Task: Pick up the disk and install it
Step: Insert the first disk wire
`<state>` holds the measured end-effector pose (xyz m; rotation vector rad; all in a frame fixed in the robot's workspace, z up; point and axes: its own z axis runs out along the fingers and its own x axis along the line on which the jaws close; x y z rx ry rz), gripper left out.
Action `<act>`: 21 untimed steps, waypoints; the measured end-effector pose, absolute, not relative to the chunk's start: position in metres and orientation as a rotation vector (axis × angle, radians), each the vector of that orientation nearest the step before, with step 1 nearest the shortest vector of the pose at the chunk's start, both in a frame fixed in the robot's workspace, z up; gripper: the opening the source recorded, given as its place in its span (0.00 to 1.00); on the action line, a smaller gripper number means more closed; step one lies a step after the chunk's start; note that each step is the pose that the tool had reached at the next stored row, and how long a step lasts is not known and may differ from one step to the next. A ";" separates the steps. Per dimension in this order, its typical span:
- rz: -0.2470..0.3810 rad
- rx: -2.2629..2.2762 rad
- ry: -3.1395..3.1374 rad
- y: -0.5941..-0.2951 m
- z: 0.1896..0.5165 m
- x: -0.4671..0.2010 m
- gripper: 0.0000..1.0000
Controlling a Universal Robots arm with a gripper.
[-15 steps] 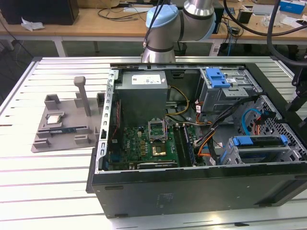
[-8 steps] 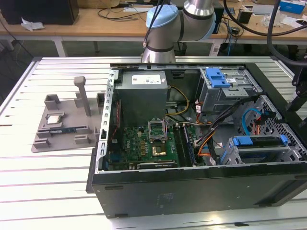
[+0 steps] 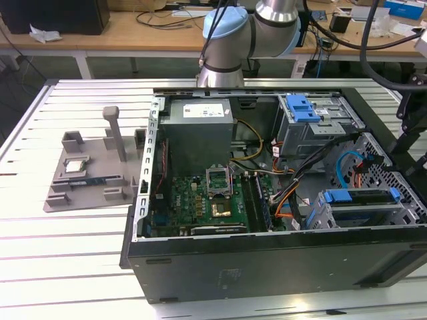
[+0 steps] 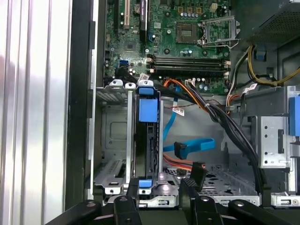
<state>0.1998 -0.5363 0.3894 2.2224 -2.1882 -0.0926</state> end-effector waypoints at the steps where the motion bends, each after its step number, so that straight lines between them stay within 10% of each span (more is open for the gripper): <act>1: -0.093 2.223 -2.188 -0.536 0.389 0.198 0.48; 21: -0.079 2.215 -2.184 -0.498 0.373 0.193 0.48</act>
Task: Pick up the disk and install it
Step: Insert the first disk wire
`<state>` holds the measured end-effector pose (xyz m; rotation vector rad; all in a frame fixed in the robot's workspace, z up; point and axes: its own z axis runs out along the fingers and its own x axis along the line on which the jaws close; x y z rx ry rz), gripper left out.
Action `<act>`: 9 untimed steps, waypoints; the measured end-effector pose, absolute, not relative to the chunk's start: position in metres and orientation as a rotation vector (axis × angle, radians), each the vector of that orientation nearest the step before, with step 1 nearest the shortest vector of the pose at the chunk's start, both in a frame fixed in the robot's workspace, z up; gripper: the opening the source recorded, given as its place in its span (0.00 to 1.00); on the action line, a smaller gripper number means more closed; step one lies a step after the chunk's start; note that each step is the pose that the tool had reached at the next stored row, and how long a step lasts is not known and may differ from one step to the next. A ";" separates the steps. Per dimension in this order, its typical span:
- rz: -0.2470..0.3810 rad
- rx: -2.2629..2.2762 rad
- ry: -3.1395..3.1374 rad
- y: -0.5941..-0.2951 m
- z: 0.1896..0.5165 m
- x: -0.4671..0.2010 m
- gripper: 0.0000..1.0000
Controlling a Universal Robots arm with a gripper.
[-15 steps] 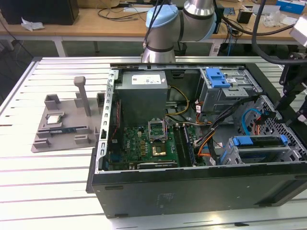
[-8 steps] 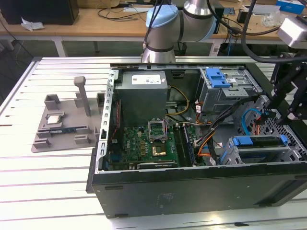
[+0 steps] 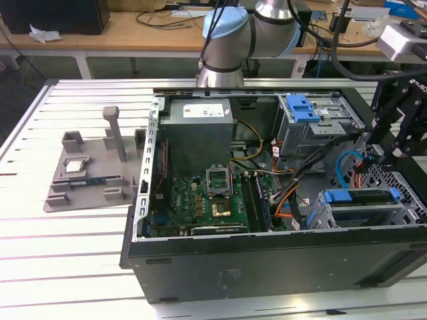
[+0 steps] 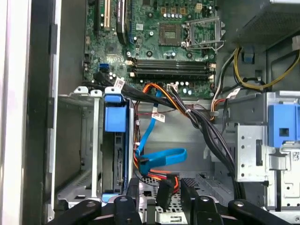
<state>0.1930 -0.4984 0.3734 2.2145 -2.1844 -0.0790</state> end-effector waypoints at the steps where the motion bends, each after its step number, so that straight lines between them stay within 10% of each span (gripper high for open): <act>1: -0.077 2.211 -2.186 -0.498 0.372 0.194 0.48; 9: -0.072 2.201 -2.191 -0.496 0.355 0.201 0.48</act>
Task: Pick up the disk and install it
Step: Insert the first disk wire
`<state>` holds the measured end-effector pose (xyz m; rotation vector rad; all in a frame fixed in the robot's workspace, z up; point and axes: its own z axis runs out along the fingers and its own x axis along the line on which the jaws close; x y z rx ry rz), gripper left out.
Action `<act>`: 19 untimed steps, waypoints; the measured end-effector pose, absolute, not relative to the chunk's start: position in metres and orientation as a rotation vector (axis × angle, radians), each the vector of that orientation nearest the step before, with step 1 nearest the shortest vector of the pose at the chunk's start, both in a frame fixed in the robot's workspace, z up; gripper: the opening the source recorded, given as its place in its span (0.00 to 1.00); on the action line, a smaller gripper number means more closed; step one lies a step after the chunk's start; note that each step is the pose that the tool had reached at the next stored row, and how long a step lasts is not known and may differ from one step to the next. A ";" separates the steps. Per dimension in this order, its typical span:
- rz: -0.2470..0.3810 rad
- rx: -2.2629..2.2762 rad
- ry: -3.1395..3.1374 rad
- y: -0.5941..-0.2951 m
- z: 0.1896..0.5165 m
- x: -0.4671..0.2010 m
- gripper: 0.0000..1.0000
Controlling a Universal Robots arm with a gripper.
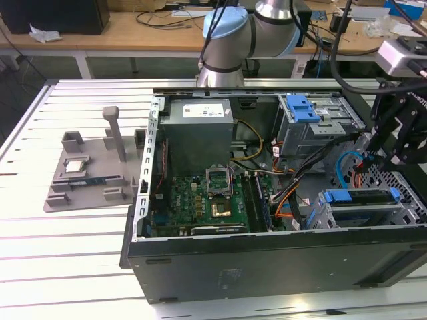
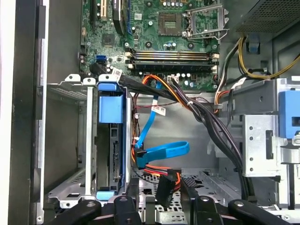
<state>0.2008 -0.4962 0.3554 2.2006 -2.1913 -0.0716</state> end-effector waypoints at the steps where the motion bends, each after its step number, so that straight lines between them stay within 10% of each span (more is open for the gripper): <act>1: -0.071 2.200 -2.191 -0.496 0.354 0.201 0.48; 9: -0.070 2.200 -2.191 -0.497 0.353 0.201 0.47; 14: -0.070 2.200 -2.191 -0.497 0.353 0.201 0.22; 19: -0.070 2.200 -2.190 -0.497 0.353 0.201 0.20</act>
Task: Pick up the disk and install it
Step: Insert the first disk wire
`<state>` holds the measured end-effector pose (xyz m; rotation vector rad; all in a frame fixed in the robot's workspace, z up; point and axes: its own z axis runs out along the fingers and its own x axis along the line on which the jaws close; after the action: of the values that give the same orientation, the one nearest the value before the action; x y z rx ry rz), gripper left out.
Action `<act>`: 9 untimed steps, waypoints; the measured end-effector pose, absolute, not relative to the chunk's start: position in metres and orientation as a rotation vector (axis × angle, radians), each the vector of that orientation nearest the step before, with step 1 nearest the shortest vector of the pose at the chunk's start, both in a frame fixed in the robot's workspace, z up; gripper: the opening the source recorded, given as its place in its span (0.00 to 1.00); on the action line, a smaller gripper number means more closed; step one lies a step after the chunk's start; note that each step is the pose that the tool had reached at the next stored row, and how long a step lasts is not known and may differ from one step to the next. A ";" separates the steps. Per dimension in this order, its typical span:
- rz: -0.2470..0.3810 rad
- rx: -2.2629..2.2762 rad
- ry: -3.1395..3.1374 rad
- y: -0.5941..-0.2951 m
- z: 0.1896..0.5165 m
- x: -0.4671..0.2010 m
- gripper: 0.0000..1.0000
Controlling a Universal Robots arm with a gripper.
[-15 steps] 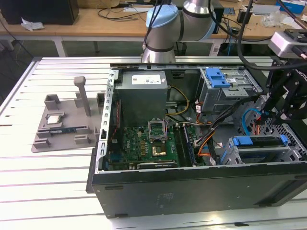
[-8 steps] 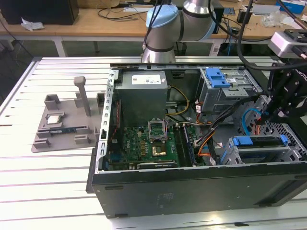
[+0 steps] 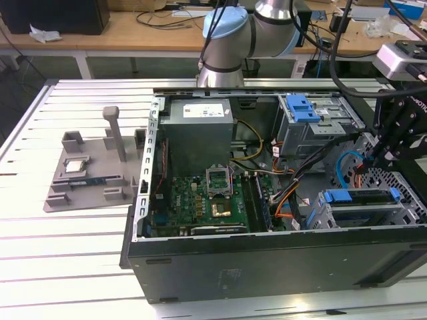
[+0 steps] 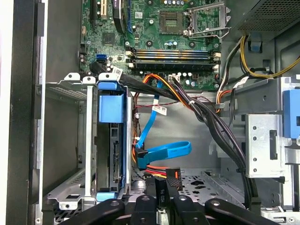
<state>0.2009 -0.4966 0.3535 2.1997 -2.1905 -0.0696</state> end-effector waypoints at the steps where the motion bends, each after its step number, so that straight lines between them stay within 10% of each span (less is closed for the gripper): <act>1: -0.070 2.200 -2.190 -0.497 0.353 0.201 0.20; 9: -0.068 2.200 -2.191 -0.497 0.356 0.199 0.20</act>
<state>0.1989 -0.4965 0.3562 2.2003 -2.1910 -0.0684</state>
